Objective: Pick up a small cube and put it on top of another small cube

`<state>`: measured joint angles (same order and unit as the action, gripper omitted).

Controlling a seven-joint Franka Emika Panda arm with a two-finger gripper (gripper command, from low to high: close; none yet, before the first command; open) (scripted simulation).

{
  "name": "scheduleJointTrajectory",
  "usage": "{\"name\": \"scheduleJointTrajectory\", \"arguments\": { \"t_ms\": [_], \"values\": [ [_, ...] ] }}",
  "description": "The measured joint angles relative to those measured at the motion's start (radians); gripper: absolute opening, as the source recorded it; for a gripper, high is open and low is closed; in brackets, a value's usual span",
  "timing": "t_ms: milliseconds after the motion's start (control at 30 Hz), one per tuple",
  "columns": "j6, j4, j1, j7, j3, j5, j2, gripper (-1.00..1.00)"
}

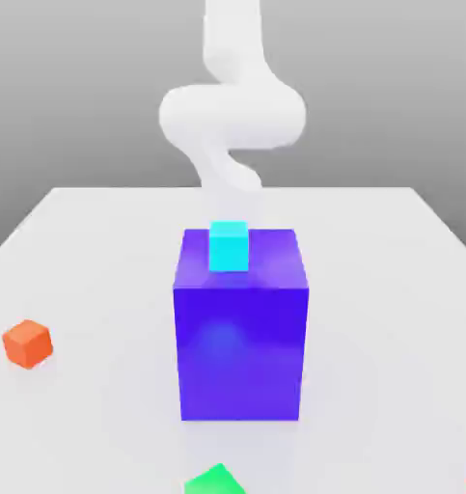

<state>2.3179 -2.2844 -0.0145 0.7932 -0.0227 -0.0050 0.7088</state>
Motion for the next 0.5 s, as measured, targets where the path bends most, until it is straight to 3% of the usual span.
{"name": "scheduleJointTrajectory", "arguments": {
  "t_ms": [500],
  "values": [
    [0.108, 0.094, -0.087, -0.01, -0.153, -0.072, -0.549, 0.0]
  ]
}}
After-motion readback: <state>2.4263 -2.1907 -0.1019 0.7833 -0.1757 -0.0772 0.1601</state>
